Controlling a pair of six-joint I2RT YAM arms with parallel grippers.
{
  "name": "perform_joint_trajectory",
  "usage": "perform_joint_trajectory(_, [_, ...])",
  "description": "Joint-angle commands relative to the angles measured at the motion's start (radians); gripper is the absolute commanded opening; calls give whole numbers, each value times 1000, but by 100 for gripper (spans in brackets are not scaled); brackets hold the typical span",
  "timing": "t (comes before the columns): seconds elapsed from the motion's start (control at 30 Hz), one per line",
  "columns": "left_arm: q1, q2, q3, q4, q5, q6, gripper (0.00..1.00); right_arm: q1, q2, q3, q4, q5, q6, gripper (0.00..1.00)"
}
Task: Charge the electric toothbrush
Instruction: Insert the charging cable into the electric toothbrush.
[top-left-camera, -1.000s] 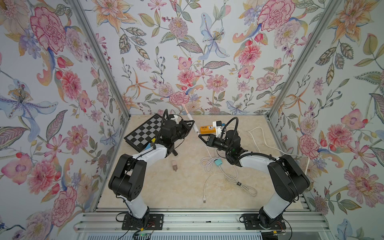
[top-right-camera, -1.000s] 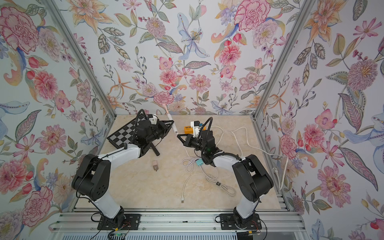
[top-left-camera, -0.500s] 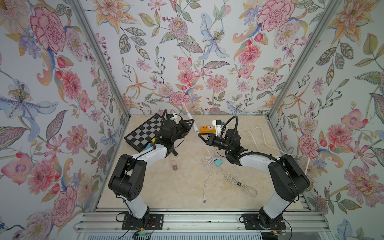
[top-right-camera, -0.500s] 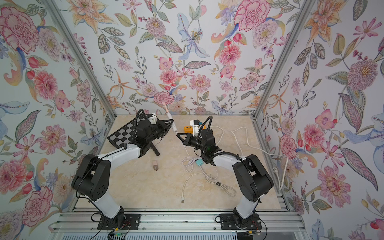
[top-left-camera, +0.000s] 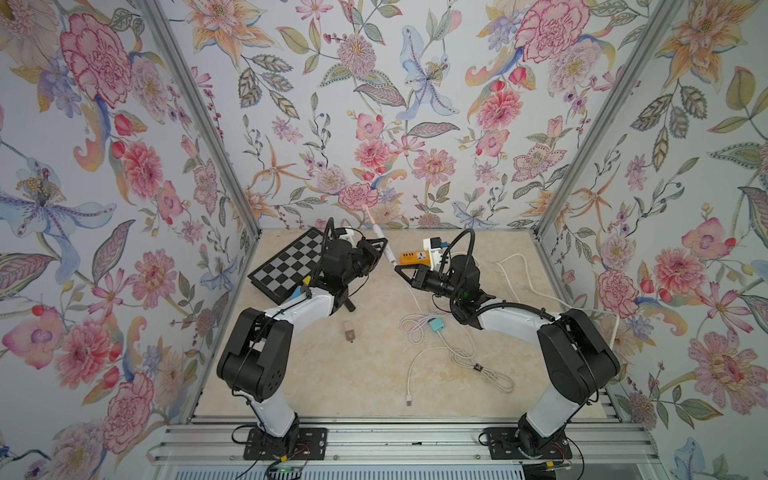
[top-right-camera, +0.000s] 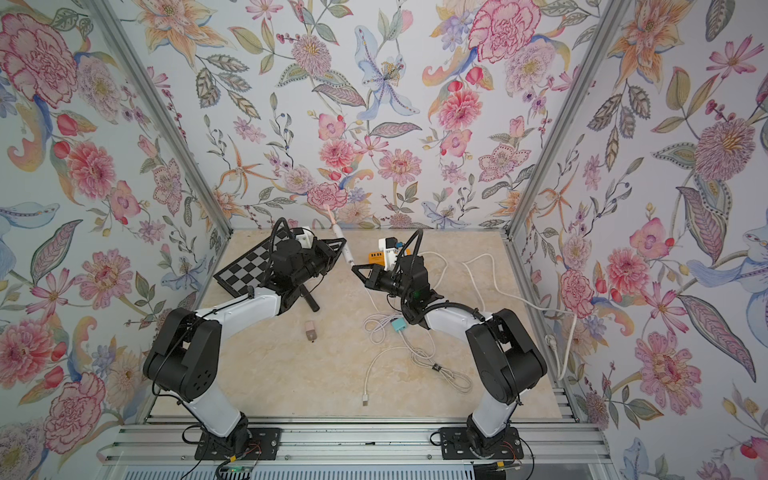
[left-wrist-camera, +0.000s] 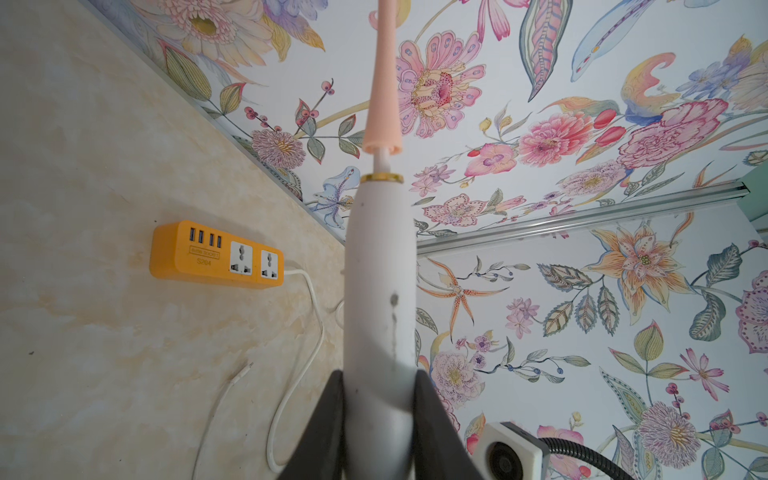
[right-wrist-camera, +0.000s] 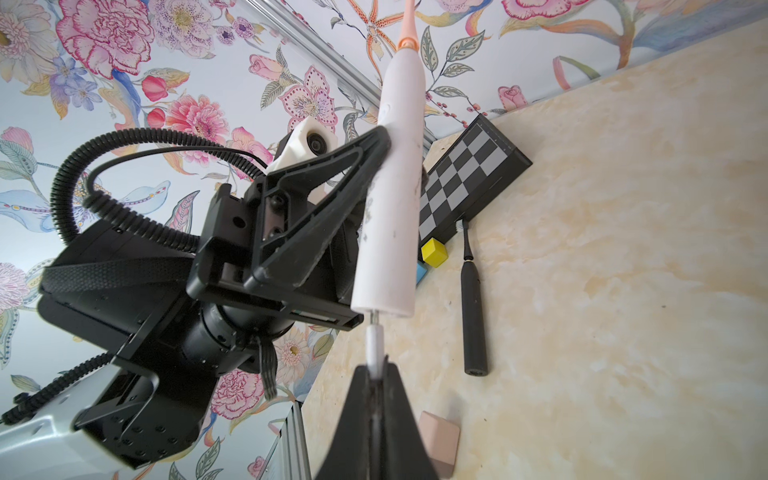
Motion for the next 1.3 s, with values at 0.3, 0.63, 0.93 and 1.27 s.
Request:
perform_joint_trajectory(0.3, [-31,-20,-7,18,75,-24,0,-12,36,41,65,64,15,5])
perform_joint_trajectory(0.63, [-35,-15,-19,38,78,-32,0,-18,40,23,84,65,27,5])
perform_joint_trajectory(0.93, [-44,-23,-25,45,80,-31,0,-22,41,54,0,110,17,4])
perform_joint_trajectory(1.27, [-59,-30,-16,25,77,-13,0,-24,22,70,-40,151,3,4])
